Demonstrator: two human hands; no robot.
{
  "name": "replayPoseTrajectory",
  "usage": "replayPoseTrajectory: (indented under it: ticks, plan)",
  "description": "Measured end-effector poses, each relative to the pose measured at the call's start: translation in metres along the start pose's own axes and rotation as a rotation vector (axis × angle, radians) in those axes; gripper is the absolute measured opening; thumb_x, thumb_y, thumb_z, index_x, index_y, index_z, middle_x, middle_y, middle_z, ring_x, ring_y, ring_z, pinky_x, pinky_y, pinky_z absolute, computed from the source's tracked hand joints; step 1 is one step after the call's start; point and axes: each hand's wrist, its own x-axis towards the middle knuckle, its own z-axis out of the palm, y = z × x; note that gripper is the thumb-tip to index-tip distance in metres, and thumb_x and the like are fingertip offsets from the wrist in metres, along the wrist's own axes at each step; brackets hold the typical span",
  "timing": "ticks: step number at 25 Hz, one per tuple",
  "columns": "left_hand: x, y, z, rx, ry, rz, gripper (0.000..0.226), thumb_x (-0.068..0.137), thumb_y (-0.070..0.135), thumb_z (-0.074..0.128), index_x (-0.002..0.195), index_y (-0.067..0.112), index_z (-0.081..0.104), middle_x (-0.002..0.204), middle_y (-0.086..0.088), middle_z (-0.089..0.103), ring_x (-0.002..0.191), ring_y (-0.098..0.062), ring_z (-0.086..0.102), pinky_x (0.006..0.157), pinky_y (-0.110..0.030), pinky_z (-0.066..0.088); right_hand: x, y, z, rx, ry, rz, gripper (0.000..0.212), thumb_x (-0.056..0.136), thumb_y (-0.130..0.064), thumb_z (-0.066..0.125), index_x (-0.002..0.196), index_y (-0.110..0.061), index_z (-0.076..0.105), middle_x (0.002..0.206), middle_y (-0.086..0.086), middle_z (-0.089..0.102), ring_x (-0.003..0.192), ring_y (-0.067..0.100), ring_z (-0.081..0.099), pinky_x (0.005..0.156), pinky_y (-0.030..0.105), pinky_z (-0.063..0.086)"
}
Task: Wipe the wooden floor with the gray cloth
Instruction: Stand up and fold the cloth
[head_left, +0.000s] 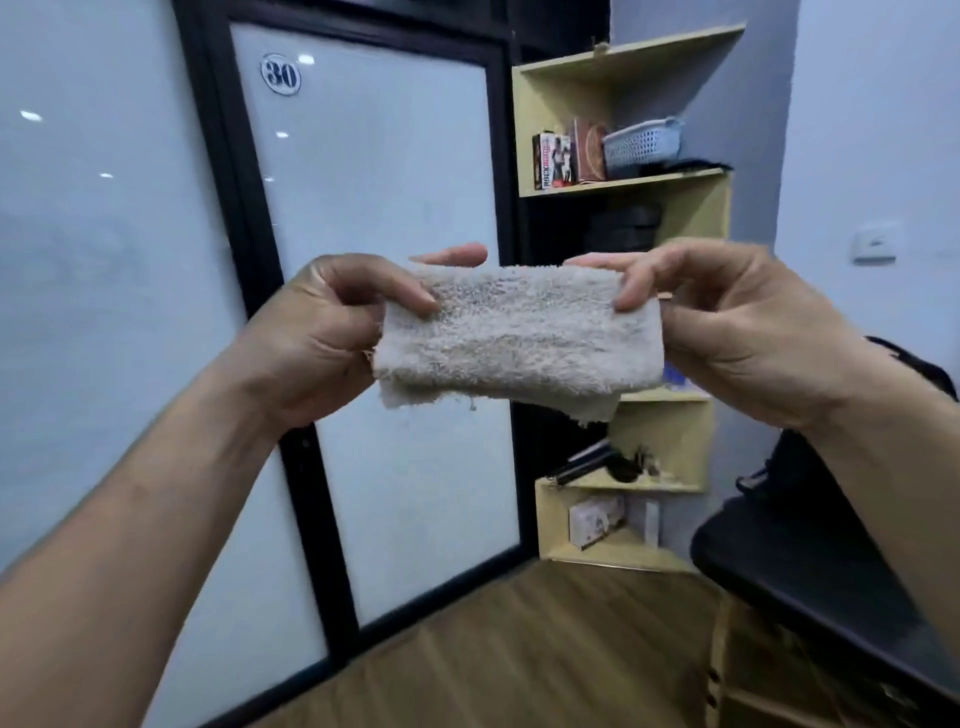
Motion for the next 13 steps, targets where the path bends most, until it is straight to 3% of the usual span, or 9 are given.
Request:
replayPoseTrajectory:
  ticks: [2,4,6,8,10,13]
  plan:
    - [0.04,-0.027,-0.006,0.129,0.073,-0.038,0.065,0.08,-0.032,0.038,0.053,0.016,0.074,0.101,-0.009,0.077,0.094,-0.02,0.074,0.065,-0.022,0.056,0.024,0.032,-0.034,-0.031,0.028,0.06,0.029,0.087,-0.002,0.061,0.068,-0.021,0.069,0.096,0.002,0.074,0.085,0.015,0.072,0.062,0.026,0.059]
    - [0.075,-0.063,-0.015,0.271,0.144,-0.096,0.073,0.084,-0.034,0.032,0.05,0.016,0.073,0.068,0.001,0.073,0.066,-0.01,0.067,0.059,-0.018,0.049,0.047,0.07,-0.065,-0.121,0.057,0.123,0.047,0.09,0.014,0.052,0.061,-0.02,0.068,0.079,0.002,0.07,0.068,0.013,0.068,0.055,0.021,0.054]
    - [0.109,-0.107,-0.03,0.309,0.164,-0.133,0.063,0.085,-0.027,0.039,0.062,0.017,0.078,0.074,0.002,0.074,0.071,-0.01,0.067,0.064,-0.02,0.051,0.065,0.111,-0.096,-0.227,0.067,0.151,0.049,0.086,0.02,0.052,0.06,-0.018,0.071,0.09,0.008,0.071,0.083,0.019,0.069,0.072,0.026,0.057]
    - [0.134,-0.15,-0.047,0.262,0.182,-0.174,0.042,0.08,-0.009,0.049,0.076,0.018,0.081,0.087,0.0,0.076,0.081,-0.013,0.067,0.07,-0.023,0.054,0.076,0.151,-0.118,-0.291,0.062,0.205,0.035,0.077,0.015,0.06,0.068,-0.014,0.076,0.104,0.004,0.07,0.098,0.015,0.068,0.086,0.026,0.055]
    - [0.161,-0.206,-0.065,0.196,0.196,-0.2,0.03,0.077,0.007,0.053,0.082,0.019,0.08,0.087,-0.001,0.073,0.077,-0.017,0.063,0.063,-0.028,0.052,0.082,0.203,-0.137,-0.314,0.07,0.288,0.019,0.074,-0.001,0.064,0.074,-0.013,0.078,0.104,-0.005,0.07,0.101,0.009,0.066,0.087,0.023,0.053]
    - [0.184,-0.314,-0.085,0.352,0.184,-0.156,0.016,0.077,0.019,0.069,0.087,0.03,0.075,0.087,0.006,0.072,0.068,-0.01,0.053,0.06,-0.025,0.047,0.085,0.297,-0.156,-0.467,0.217,0.347,0.011,0.08,-0.006,0.075,0.08,-0.017,0.073,0.091,-0.002,0.07,0.085,0.008,0.064,0.076,0.024,0.052]
